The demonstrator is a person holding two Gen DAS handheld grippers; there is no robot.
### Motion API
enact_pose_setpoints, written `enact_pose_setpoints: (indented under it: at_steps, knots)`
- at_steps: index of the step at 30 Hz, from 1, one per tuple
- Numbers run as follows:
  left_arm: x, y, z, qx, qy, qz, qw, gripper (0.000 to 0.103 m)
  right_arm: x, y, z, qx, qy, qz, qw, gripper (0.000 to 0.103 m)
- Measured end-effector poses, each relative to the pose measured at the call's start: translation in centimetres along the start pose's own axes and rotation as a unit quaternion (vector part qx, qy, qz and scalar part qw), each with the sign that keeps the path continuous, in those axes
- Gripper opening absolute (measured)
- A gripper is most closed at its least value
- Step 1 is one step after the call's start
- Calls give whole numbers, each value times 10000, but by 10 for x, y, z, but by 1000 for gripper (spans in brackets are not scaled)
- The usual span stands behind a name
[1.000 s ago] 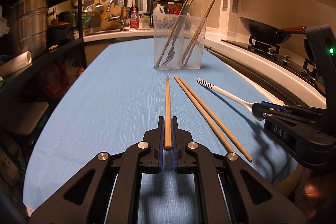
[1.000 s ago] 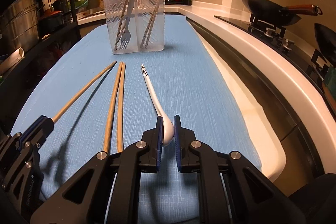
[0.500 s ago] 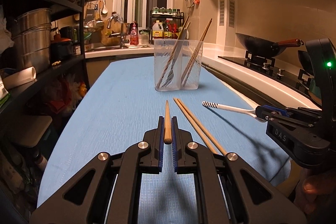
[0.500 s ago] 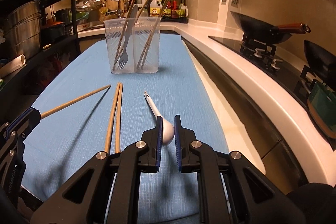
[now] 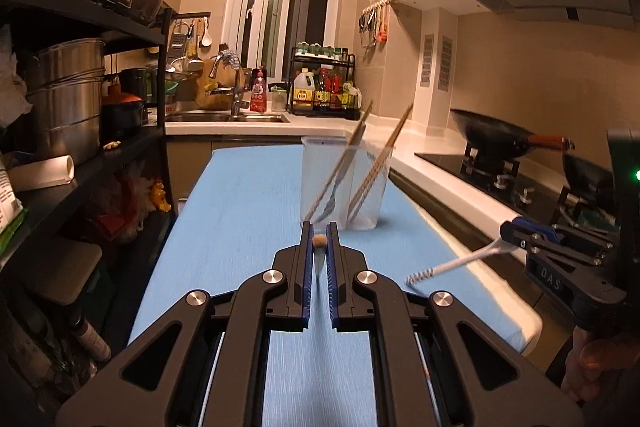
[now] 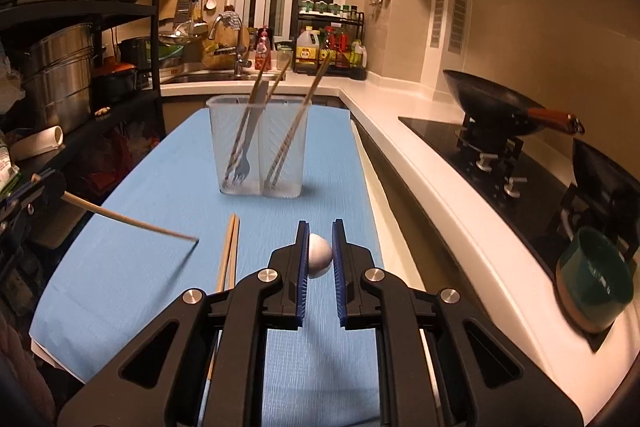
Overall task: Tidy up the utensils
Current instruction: 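Lift the chopstick and spoon and carry both over the clear holder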
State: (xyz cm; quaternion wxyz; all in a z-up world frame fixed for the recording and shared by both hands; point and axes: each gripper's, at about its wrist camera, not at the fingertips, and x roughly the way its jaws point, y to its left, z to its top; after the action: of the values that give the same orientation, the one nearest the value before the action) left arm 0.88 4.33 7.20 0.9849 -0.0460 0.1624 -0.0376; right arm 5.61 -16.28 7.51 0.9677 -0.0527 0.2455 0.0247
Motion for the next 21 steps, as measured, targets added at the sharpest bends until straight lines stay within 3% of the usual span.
enact_pose_setpoints:
  at_steps: [5,11,21]
  knots:
    - [7,4,40,-13,147,-174,9997,6,2,-3,29,-93,94,157,9998,11]
    - [23,0,77,82,674,-224,9974,6,7,-2,55,-230,287,196,9991,11]
    - [45,-2,100,-17,1179,-106,9930,6,10,3,93,-347,445,239,9981,11]
